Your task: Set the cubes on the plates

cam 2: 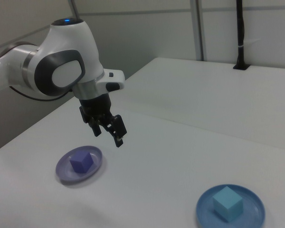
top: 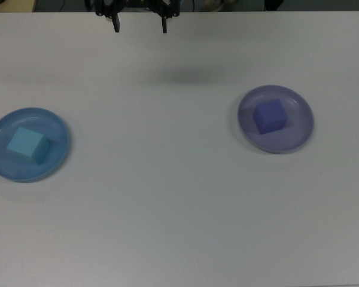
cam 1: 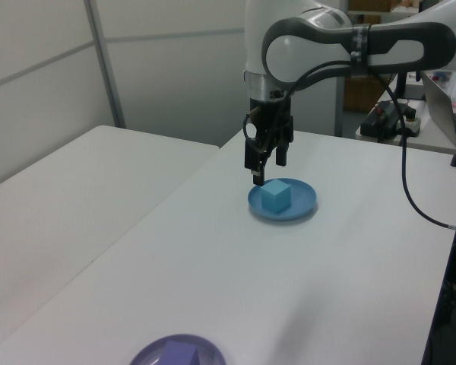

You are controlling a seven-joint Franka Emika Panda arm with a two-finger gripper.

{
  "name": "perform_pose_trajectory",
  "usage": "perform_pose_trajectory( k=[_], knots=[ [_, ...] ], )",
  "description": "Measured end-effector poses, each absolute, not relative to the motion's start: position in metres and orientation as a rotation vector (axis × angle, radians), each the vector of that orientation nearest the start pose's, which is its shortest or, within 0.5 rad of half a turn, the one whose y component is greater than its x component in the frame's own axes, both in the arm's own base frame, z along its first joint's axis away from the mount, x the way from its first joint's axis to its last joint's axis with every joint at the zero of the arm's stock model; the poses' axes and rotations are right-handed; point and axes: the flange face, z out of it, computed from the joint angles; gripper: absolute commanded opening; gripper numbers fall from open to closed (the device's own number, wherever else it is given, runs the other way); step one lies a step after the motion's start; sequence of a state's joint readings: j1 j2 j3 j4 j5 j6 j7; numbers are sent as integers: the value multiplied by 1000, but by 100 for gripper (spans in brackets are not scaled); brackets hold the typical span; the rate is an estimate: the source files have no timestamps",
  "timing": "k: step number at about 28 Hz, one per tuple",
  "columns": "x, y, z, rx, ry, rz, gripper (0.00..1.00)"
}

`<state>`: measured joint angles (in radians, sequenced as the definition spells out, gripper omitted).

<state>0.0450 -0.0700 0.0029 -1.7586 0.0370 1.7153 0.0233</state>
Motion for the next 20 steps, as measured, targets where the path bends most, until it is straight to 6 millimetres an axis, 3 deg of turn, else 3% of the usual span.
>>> perform_pose_trajectory(
  k=[20],
  knots=[
    [541, 37, 591, -3103, -51, -51, 100]
  ],
)
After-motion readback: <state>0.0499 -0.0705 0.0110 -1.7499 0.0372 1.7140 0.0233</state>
